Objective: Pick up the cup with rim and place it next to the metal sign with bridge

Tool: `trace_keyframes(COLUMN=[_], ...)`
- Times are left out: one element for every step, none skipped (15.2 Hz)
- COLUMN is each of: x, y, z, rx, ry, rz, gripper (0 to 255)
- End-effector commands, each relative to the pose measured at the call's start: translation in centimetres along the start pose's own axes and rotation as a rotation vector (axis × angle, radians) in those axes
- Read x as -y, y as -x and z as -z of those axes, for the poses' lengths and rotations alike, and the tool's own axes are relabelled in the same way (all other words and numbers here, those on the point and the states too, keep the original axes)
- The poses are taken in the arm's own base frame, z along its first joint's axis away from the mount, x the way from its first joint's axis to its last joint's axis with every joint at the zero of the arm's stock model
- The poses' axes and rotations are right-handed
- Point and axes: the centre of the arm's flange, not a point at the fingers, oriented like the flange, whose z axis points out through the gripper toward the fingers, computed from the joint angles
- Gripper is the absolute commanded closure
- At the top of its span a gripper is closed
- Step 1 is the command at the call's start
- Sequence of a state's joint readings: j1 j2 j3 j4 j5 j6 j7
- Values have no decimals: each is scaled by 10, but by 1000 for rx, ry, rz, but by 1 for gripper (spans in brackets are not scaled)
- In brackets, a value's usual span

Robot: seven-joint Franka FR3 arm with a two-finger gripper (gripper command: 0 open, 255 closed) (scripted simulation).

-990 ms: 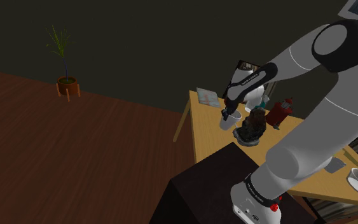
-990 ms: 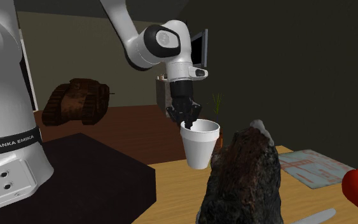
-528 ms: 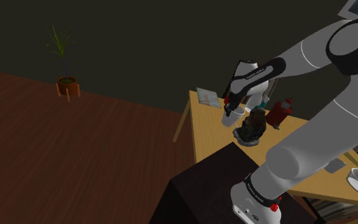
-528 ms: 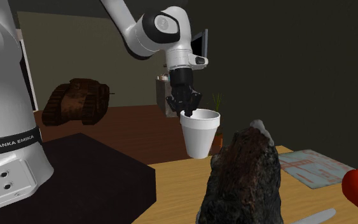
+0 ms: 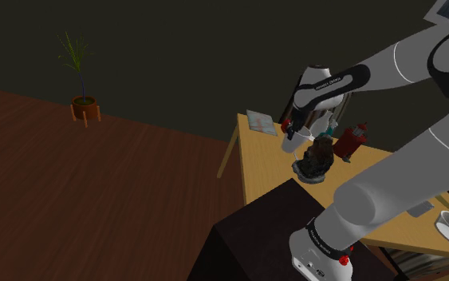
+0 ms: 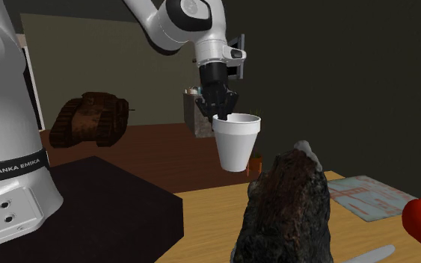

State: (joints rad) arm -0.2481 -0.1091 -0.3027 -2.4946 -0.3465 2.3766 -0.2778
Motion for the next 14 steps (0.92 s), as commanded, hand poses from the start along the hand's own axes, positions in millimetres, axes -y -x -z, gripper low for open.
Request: trace_keyframes(x=[-1,-2,-3,-4,-5,-5,-12,-19,-27,-34,-41,-49,-56,-63], y=[1,2,2,2,3,3,-8,-19,-30,-41,-52,-63,-74,-85], z=[10,15,21,26,31,32,31,31,31,31,30,30,30,29], rx=[0,0,0,0,0,0,0,0,0,0,0,0,0,0], ry=[0,0,0,0,0,0,0,0,0,0,0,0,0,0], rz=[0,0,0,0,0,0,0,0,0,0,0,0,0,0], gripper=[255,255,255,255,255,255,255,255,255,255,255,255,255,255])
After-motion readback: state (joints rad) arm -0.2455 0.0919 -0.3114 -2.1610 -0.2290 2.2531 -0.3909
